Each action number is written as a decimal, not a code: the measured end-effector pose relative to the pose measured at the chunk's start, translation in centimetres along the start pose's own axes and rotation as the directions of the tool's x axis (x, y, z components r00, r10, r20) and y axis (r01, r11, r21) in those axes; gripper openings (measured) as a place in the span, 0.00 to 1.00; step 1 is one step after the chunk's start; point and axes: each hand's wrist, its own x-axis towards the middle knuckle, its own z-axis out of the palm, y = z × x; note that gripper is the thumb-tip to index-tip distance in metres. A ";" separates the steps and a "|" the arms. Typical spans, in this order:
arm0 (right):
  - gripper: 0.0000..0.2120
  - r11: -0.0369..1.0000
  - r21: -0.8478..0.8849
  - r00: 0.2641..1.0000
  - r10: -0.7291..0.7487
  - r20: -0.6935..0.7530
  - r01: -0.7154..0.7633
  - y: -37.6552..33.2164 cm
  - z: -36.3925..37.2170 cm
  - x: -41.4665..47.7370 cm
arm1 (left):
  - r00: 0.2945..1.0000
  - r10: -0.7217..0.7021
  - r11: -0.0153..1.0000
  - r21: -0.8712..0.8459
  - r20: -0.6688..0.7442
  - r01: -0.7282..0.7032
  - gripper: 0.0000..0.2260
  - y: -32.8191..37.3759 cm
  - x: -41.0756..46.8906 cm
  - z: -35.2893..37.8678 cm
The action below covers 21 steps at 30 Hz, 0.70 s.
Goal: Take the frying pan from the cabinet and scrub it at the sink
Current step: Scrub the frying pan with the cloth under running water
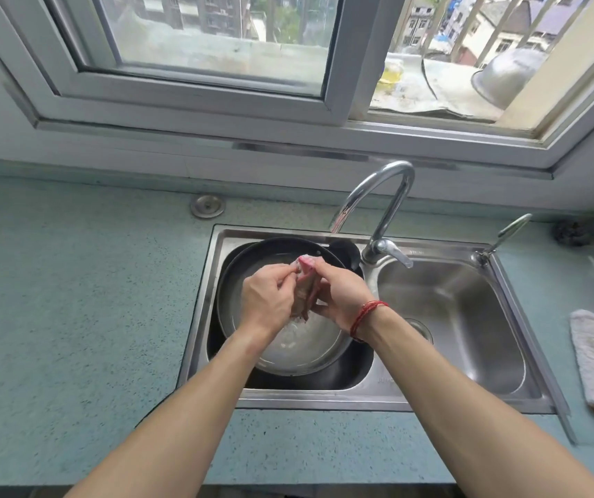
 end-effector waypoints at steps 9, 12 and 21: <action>0.12 0.999 0.036 1.000 0.005 -0.018 -0.005 -1.0 -0.2 -1.1 | 0.997 0.013 0.999 -0.040 0.080 -0.010 0.10 1.3 0.0 0.0; 0.14 1.000 -0.012 1.000 -0.016 0.007 0.016 -1.1 -0.1 -1.4 | 0.999 0.035 0.999 0.013 0.016 -0.036 0.04 1.4 -0.1 -0.2; 0.17 0.977 -0.197 0.983 -0.106 -0.147 0.076 -2.8 -2.0 -1.1 | 0.946 -0.322 0.877 -0.367 0.030 0.311 0.07 0.7 1.7 -1.9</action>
